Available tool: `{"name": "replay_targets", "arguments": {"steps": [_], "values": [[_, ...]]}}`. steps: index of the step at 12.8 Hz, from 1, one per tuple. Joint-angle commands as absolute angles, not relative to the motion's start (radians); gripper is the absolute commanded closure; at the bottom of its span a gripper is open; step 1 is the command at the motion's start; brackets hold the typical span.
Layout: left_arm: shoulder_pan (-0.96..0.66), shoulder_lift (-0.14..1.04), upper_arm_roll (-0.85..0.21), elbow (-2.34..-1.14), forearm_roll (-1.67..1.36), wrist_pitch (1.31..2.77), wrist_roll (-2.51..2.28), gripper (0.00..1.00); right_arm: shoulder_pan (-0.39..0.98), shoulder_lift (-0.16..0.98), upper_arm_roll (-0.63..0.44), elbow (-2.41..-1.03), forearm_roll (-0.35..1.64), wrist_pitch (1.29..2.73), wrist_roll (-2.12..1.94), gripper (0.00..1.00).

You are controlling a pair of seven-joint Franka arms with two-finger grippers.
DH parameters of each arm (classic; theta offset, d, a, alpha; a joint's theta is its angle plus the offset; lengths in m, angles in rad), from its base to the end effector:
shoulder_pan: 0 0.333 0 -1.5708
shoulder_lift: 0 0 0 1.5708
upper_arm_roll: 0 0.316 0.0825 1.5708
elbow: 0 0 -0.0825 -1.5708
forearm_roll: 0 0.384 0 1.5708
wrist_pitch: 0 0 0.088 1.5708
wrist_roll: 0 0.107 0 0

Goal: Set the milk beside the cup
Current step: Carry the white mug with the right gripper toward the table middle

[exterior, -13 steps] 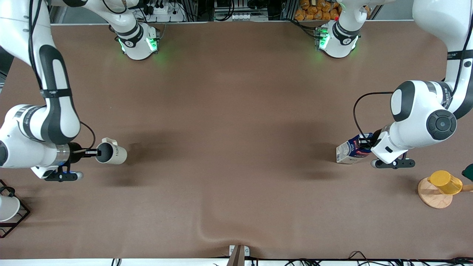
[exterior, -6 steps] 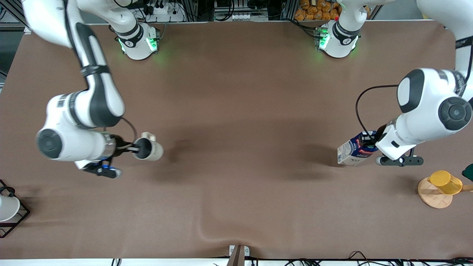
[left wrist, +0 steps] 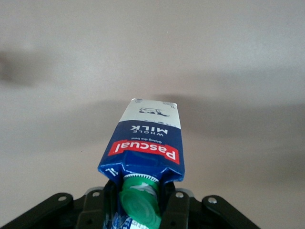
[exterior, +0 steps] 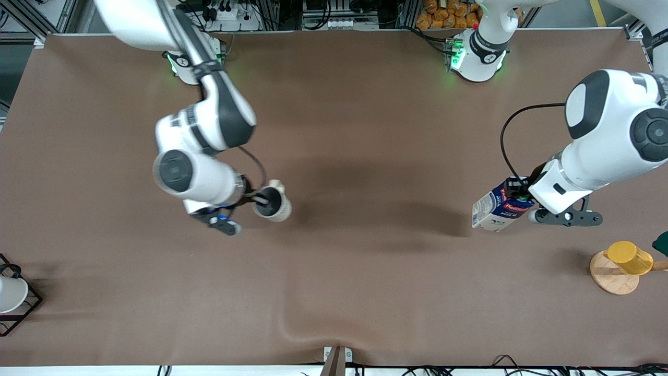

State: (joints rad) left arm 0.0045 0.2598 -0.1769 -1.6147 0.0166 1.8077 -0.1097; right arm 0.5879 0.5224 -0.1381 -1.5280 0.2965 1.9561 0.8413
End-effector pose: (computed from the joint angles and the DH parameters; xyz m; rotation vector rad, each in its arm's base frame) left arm 0.6247 -0.0973 0.4707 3.1181 -0.0978 -0.1033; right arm 0.6036 0.3282 0.3509 -2.9265 0.7478 0.2877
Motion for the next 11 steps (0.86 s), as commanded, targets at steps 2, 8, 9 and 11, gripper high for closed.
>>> {"name": "replay_targets", "arguments": {"steps": [2, 8, 9, 11], "values": [[0.011, 0.238, -0.181, -1.597, 0.009, 1.766, -0.087, 0.65, 0.692, 0.609, -0.152, -1.505, 0.319, 2.081, 1.033, 1.0], [0.005, 0.238, -0.199, -1.582, 0.008, 1.766, -0.101, 0.65, 0.805, 0.709, -0.15, -1.47, 0.324, 2.238, 1.227, 1.0], [0.005, 0.236, -0.199, -1.582, 0.009, 1.766, -0.101, 0.65, 0.816, 0.715, -0.146, -1.47, 0.324, 2.262, 1.236, 1.0], [0.003, 0.233, -0.202, -1.58, 0.009, 1.764, -0.104, 0.65, 0.825, 0.726, -0.143, -1.47, 0.324, 2.267, 1.241, 1.0]]}}
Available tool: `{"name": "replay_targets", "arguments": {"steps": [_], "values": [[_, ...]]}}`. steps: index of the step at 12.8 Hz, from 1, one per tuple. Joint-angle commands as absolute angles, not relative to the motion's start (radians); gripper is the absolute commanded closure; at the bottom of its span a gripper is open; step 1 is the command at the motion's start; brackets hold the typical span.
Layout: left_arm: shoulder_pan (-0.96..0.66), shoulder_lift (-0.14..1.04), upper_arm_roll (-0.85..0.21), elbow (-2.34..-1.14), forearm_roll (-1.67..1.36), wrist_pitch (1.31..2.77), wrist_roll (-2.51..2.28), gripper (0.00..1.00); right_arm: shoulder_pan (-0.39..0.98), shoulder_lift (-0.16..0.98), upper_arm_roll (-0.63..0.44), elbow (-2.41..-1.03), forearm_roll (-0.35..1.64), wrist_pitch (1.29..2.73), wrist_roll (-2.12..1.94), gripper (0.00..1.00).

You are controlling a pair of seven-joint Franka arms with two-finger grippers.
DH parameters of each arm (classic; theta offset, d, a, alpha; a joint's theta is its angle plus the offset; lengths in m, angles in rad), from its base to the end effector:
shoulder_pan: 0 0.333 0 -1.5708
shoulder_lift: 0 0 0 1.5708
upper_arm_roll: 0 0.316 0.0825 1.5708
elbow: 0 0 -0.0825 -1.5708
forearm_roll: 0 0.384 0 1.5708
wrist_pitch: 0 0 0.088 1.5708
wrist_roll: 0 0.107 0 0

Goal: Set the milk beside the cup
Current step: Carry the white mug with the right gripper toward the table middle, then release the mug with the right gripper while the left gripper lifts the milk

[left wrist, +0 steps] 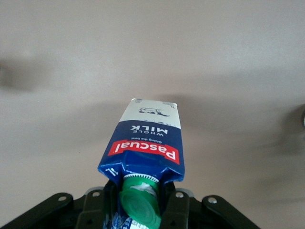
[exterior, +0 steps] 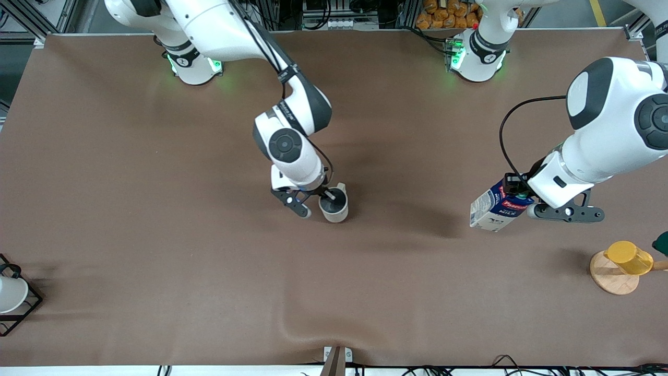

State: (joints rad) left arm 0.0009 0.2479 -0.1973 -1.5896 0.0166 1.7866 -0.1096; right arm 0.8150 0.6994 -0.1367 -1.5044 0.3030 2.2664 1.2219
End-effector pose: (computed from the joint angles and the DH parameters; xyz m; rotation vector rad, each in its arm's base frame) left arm 0.6217 -0.1108 0.4888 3.1130 -0.1339 -0.0786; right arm 0.5453 0.4709 0.2636 -2.8128 1.0190 0.1230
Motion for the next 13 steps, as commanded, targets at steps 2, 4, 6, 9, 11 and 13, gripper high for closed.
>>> {"name": "replay_targets", "arguments": {"steps": [2, 4, 6, 9, 11, 13], "values": [[0.003, 0.225, -0.201, -1.56, 0.011, 1.734, -0.101, 0.65, 0.83, 0.732, -0.144, -1.47, 0.322, 2.269, 1.246, 0.01], [-0.008, 0.227, -0.202, -1.554, 0.009, 1.723, -0.106, 0.65, 0.83, 0.729, -0.144, -1.459, 0.321, 2.263, 1.24, 0.0], [-0.009, 0.226, -0.202, -1.552, 0.011, 1.712, -0.104, 0.65, 0.795, 0.715, -0.144, -1.398, 0.327, 2.173, 1.236, 0.0], [-0.014, 0.23, -0.202, -1.526, 0.009, 1.689, -0.106, 0.65, 0.695, 0.713, -0.141, -1.229, 0.325, 1.894, 1.218, 0.0], [-0.029, 0.235, -0.202, -1.523, 0.009, 1.69, -0.124, 0.65, 0.652, 0.69, -0.14, -1.209, 0.325, 1.823, 1.154, 0.0], [-0.058, 0.235, -0.202, -1.52, 0.011, 1.689, -0.169, 0.65, 0.592, 0.64, -0.141, -1.209, 0.324, 1.737, 1.057, 0.0]]}}
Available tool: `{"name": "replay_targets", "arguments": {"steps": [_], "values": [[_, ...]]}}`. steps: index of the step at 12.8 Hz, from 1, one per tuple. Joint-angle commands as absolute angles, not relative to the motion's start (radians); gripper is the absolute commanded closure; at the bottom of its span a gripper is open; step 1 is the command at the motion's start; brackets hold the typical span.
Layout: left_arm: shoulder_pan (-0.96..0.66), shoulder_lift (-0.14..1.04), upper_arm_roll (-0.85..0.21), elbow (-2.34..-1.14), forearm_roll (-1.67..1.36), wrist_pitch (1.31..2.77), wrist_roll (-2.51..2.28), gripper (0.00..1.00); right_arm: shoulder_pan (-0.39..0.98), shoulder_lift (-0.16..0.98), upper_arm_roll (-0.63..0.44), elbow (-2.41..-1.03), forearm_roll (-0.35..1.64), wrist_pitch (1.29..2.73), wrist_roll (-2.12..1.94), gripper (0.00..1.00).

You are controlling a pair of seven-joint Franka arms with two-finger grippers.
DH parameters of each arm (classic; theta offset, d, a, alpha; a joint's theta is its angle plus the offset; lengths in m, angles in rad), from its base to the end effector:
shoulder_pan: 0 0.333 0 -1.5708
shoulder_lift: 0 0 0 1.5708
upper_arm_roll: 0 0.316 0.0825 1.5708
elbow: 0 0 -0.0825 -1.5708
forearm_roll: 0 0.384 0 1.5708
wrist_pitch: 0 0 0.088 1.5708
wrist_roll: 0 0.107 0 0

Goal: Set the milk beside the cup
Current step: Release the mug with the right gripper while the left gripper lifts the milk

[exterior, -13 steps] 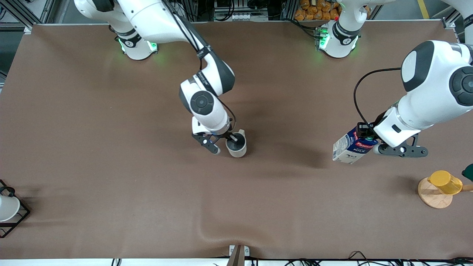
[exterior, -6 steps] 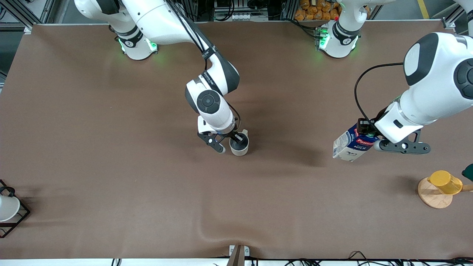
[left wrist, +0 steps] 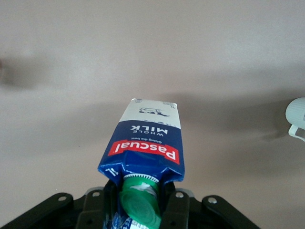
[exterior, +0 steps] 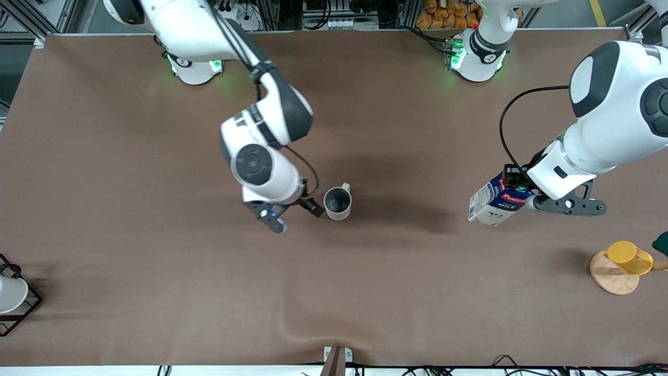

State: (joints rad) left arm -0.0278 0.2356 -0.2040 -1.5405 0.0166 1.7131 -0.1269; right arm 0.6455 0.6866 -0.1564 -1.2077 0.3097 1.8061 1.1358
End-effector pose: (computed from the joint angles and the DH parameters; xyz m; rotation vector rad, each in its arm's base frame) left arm 0.6133 -0.1308 0.5139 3.1157 -0.1616 -0.0979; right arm 0.6204 0.3927 0.3724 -2.8640 1.0459 0.3045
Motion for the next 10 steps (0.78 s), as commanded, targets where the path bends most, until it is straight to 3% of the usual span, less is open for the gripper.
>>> {"name": "replay_targets", "arguments": {"steps": [1, 5, 8, 10], "values": [[-0.073, 0.236, -0.202, -1.517, 0.009, 1.689, -0.204, 0.65, 0.56, 0.611, -0.147, -1.209, 0.318, 1.686, 0.99, 0.0], [-0.178, 0.253, -0.201, -1.517, 0.0, 1.683, -0.337, 0.65, 0.488, 0.508, -0.21, -1.223, 0.135, 1.613, 0.731, 0.0], [-0.338, 0.317, -0.199, -1.506, -0.002, 1.686, -0.573, 0.65, 0.324, 0.468, -0.215, -1.224, 0.135, 1.585, 0.392, 0.0], [-0.458, 0.405, -0.198, -1.418, 0.002, 1.686, -0.774, 0.65, 0.224, 0.456, -0.215, -1.224, 0.138, 1.563, 0.22, 0.0]]}}
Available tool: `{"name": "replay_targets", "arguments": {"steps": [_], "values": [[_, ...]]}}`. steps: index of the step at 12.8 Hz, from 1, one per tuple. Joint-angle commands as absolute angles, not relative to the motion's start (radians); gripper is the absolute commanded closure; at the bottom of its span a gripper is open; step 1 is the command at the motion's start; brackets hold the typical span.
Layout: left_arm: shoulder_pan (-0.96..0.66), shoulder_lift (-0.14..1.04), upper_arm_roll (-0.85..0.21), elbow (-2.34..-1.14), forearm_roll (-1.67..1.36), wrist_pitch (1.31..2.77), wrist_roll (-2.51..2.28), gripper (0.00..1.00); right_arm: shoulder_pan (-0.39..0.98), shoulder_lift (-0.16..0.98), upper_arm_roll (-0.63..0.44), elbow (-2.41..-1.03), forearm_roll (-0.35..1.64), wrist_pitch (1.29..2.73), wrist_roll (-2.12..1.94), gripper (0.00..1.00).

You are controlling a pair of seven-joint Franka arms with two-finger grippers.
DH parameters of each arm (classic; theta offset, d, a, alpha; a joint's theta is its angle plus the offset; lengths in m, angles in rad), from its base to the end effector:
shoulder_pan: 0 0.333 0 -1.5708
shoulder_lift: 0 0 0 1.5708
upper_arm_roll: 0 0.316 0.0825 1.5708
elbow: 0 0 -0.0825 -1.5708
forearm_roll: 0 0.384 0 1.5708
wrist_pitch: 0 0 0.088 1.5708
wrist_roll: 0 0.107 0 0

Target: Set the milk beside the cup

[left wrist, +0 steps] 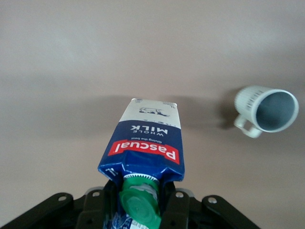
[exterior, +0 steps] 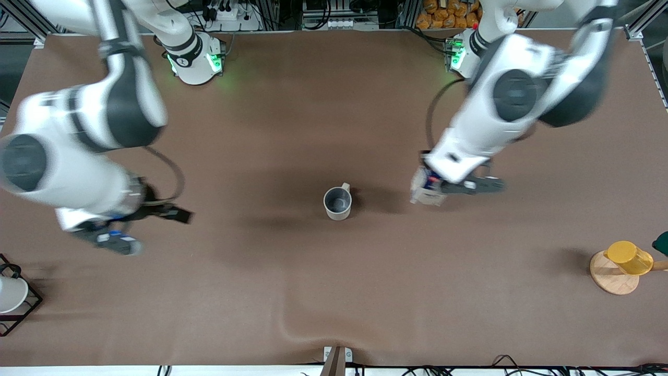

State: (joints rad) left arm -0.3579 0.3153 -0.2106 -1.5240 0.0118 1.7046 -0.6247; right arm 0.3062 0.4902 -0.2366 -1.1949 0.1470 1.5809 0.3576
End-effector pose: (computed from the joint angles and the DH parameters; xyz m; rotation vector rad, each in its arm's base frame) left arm 0.5486 -0.3308 0.4715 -3.1058 -0.0929 0.2116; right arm 0.6805 0.1005 0.5019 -3.0938 0.4271 0.1524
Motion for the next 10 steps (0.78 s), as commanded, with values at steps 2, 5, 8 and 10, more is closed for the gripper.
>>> {"name": "replay_targets", "arguments": {"steps": [2, 5, 8, 10], "values": [[-0.535, 0.472, -0.196, -1.352, 0.002, 1.693, -0.851, 0.65, 0.149, 0.451, -0.216, -1.223, 0.135, 1.543, 0.064, 0.0], [-0.584, 0.518, -0.195, -1.339, 0.002, 1.73, -0.856, 0.65, 0.063, 0.419, -0.216, -1.224, 0.137, 1.505, -0.057, 0.0], [-0.624, 0.541, -0.195, -1.339, 0.002, 1.749, -0.874, 0.65, 0.038, 0.316, -0.218, -1.322, 0.132, 1.497, -0.057, 0.0], [-0.632, 0.554, -0.193, -1.339, 0.002, 1.775, -0.874, 0.65, 0.017, 0.198, -0.218, -1.478, 0.132, 1.573, -0.058, 0.0]]}}
